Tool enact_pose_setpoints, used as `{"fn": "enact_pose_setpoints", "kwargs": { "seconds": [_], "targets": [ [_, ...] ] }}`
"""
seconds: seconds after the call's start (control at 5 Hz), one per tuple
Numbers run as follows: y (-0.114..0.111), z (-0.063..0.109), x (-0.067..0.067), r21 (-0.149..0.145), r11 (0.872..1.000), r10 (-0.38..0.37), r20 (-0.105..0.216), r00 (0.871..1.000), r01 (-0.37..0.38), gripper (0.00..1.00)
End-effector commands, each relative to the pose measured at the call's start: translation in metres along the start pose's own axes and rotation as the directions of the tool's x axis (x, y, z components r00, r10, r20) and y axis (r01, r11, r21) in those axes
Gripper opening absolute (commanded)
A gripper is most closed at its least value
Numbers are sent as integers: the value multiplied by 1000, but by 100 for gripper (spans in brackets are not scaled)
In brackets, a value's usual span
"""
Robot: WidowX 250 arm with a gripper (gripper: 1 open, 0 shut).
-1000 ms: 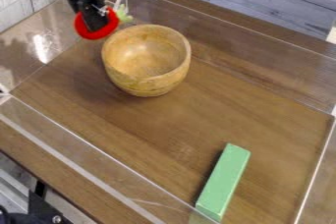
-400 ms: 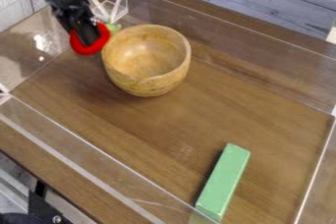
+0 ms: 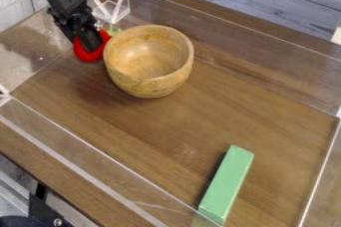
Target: Move the red object to the left side of the table
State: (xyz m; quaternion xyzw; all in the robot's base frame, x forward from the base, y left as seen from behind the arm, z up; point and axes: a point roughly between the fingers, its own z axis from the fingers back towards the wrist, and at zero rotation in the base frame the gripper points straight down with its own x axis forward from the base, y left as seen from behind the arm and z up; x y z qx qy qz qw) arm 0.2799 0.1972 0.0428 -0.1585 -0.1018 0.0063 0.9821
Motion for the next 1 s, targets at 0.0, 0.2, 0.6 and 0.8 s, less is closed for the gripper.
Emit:
{"fn": "enact_pose_setpoints", "kwargs": {
  "seconds": [0.0, 0.2, 0.6, 0.8],
  "targets": [
    [14, 11, 10, 18, 1000, -25, 35, 999, 24, 0],
    [20, 2, 9, -4, 999, 40, 44, 998, -40, 0],
    [22, -7, 8, -29, 992, 124, 46, 991, -123, 0],
    [23, -11, 7, -38, 988, 152, 39, 988, -151, 0]
  ]
}}
